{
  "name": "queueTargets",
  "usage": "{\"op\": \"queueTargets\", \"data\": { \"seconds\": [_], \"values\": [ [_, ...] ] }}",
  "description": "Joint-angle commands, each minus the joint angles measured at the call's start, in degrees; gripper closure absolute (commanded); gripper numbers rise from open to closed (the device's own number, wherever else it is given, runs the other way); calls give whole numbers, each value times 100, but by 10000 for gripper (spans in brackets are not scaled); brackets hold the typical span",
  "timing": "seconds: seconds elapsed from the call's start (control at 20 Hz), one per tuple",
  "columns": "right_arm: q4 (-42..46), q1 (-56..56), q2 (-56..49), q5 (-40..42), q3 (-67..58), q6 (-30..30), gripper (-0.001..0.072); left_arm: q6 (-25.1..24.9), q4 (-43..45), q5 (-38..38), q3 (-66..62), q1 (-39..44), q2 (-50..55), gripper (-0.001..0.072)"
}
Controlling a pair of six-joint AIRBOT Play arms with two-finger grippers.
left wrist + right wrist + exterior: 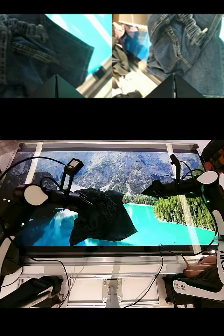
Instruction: Fold the clothes and pants, and hang the long-sleeved shirts on hangers.
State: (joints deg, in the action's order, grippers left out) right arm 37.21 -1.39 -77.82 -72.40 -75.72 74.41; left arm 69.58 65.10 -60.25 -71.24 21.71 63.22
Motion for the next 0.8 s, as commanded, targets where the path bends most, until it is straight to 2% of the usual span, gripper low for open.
{"op": "queueTargets", "data": {
  "seconds": [0.0,0.1,0.2,0.35,0.5,0.65,0.7,0.75],
  "values": [
    [-487,101,-341,2,2,245,684,608,621,310,0,-219,-42,675],
    [-603,291,-734,92,2,317,479,1176,1182,326,0,-555,-195,675],
    [-592,588,-1174,396,2,398,475,1360,1287,323,0,-997,-415,675],
    [-675,986,-1847,1123,0,461,360,1357,1290,243,0,-1650,-802,675],
    [-949,1185,-2389,1569,0,461,360,1056,1287,-245,0,-1965,-1016,675],
    [-1421,1259,-2798,1620,-138,461,359,944,1279,-520,2,-1954,-1021,675],
    [-1482,1303,-2894,1644,-229,461,310,946,1270,-511,0,-1956,-1021,675],
    [-1440,1357,-2983,1698,-350,455,169,946,1270,-516,0,-1956,-1021,675]
  ]
}}
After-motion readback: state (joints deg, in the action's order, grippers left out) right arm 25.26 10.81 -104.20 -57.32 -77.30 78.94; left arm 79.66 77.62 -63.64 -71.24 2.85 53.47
